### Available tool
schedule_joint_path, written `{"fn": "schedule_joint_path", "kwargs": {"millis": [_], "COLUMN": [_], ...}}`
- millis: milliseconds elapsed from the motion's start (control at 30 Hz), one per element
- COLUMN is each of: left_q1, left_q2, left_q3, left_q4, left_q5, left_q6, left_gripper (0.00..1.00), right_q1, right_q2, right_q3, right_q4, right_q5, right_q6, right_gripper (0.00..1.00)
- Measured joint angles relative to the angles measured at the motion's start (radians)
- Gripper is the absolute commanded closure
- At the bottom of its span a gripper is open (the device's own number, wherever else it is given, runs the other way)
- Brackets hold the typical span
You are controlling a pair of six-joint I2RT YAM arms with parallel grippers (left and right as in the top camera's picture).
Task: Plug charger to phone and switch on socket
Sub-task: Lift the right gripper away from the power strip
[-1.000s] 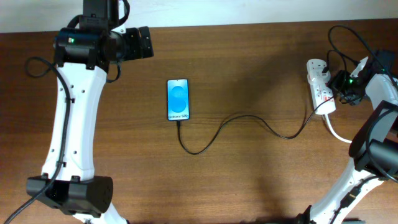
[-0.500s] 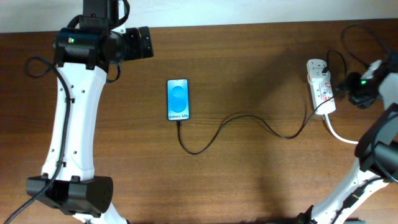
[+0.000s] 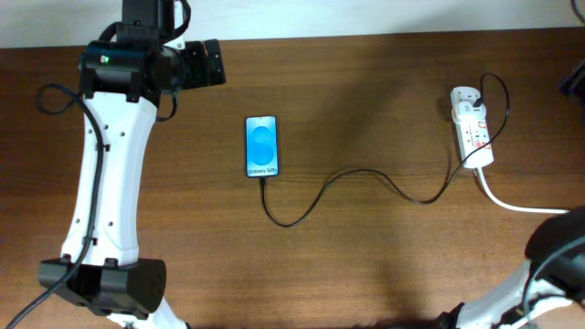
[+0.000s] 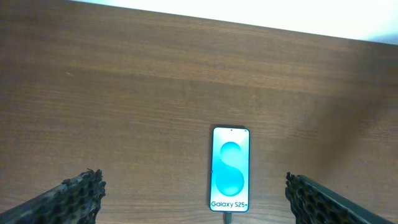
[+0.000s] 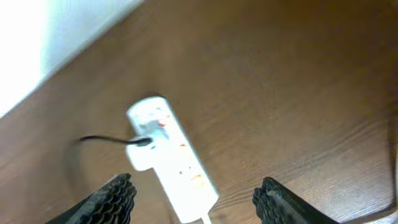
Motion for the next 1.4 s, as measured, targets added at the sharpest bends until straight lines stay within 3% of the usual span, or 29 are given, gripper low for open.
{"fn": "schedule_joint_path", "kwargs": {"millis": [333,367,400,600,933,1400], "left_q1": [0.0,0.0,0.0,0.0,0.0,0.0], "left_q2": [0.0,0.0,0.0,0.0,0.0,0.0], "left_q3": [0.0,0.0,0.0,0.0,0.0,0.0], "left_q4": [0.0,0.0,0.0,0.0,0.0,0.0], "left_q5": [0.0,0.0,0.0,0.0,0.0,0.0], "left_q6": [0.0,0.0,0.0,0.0,0.0,0.0], "left_gripper": [0.01,0.01,0.01,0.01,0.01,0.01], "right_q1": [0.312,0.347,0.378,0.491,0.5,0.5], "right_q2": [-0.324,-0.34,-0.352,-0.417,-0.47,-0.487], "right_q3": [0.018,0.018,0.018,0.018,0.018,0.004], "right_q4": [-0.142,-0.17,-0.202,-0.338,-0.488,-0.486], "right_q5": [-0.065,-0.069,-0.069,-0.068,-0.068,-0.023], "right_q6": [-0.114,-0.13,-0.144,-0.165,-0.057,-0.054], "right_gripper": [0.26,0.05,0.0,0.02,0.02,0.02]}}
